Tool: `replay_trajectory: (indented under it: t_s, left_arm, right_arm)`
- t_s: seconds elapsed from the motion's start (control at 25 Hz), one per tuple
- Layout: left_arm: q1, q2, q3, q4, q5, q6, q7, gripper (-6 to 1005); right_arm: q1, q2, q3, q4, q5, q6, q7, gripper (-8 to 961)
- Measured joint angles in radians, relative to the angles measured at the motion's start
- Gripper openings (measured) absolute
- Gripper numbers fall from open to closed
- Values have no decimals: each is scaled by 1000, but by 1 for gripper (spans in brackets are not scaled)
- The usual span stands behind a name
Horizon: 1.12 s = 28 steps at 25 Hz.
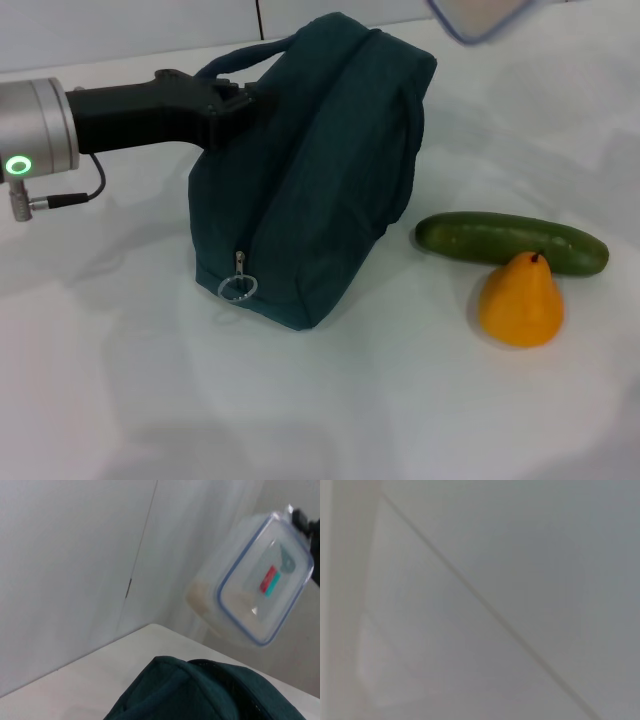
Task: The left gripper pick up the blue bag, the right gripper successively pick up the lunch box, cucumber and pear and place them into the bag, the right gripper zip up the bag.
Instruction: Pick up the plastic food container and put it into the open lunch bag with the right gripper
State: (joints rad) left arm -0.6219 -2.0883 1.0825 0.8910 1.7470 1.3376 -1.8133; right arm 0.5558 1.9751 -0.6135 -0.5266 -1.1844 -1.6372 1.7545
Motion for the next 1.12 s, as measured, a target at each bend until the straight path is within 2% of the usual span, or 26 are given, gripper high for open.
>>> replay_trajectory:
  t_s: [0.12, 0.32, 0.4, 0.56, 0.72, 0.88, 1.12]
  left_arm:
    - [0, 0, 2, -2, 0, 0, -6, 52]
    - [-7, 0, 17, -16, -7, 1, -7, 52]
    - [-8, -1, 28, -16, -20, 0, -7, 52]
    - [-7, -1, 30, -16, -38, -1, -6, 52]
    - [-4, -1, 26, -16, -56, -4, 0, 52]
    - [-7, 1, 24, -27, -54, -25, 0, 52]
    - [-8, 2, 22, -36, -55, -35, 0, 53]
  right_arm:
    - [43, -12, -17, 0, 4, -15, 38, 96]
    - [131, -19, -68, 0, 1, -30, 76, 96]
    - [146, -20, -99, 5, 1, -22, 81, 96]
    - [147, -8, -167, 3, 0, 16, 80, 95]
    - [136, -6, -243, 2, -1, 43, 72, 95]
    - [115, -7, -254, -1, -16, 45, 65, 95]
    - [100, -21, -256, -3, -100, 46, 67, 95]
